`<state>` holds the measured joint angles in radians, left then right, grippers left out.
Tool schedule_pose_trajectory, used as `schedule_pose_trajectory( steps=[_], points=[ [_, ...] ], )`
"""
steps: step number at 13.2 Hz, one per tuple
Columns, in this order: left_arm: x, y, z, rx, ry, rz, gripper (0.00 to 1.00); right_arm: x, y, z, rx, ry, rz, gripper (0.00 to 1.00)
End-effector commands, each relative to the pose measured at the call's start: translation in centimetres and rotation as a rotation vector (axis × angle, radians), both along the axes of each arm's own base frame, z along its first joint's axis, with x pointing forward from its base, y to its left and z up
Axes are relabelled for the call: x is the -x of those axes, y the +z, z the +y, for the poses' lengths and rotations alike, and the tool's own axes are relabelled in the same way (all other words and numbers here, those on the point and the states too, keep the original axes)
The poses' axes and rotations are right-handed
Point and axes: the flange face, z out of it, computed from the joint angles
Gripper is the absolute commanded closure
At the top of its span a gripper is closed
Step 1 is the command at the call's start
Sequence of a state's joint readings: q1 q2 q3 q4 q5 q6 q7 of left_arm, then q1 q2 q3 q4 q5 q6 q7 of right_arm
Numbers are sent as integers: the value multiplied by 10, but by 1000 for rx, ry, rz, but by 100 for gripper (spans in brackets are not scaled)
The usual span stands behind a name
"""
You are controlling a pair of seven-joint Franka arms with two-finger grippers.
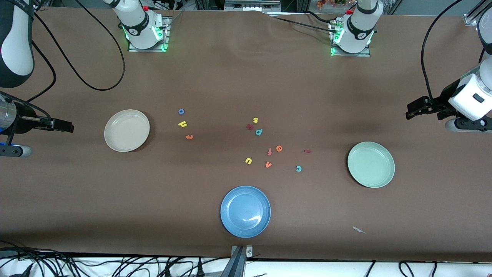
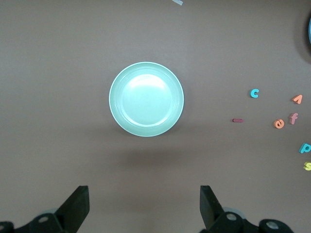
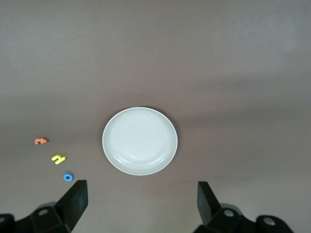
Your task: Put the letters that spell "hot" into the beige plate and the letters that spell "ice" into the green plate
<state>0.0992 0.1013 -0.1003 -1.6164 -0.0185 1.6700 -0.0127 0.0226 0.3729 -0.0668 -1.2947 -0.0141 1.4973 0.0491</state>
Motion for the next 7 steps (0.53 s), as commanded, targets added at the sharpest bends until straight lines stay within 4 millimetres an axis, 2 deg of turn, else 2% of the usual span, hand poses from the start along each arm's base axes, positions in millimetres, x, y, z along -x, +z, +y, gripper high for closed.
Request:
schedule_pose_trajectory(
  steps=[1, 7],
  points=[
    [0, 6, 1, -11, -18, -5, 0, 9, 7, 2, -9, -1, 4, 0],
    [0, 3, 2, -13, -18, -2, 0, 9, 7, 1, -6, -8, 4, 0]
  ],
)
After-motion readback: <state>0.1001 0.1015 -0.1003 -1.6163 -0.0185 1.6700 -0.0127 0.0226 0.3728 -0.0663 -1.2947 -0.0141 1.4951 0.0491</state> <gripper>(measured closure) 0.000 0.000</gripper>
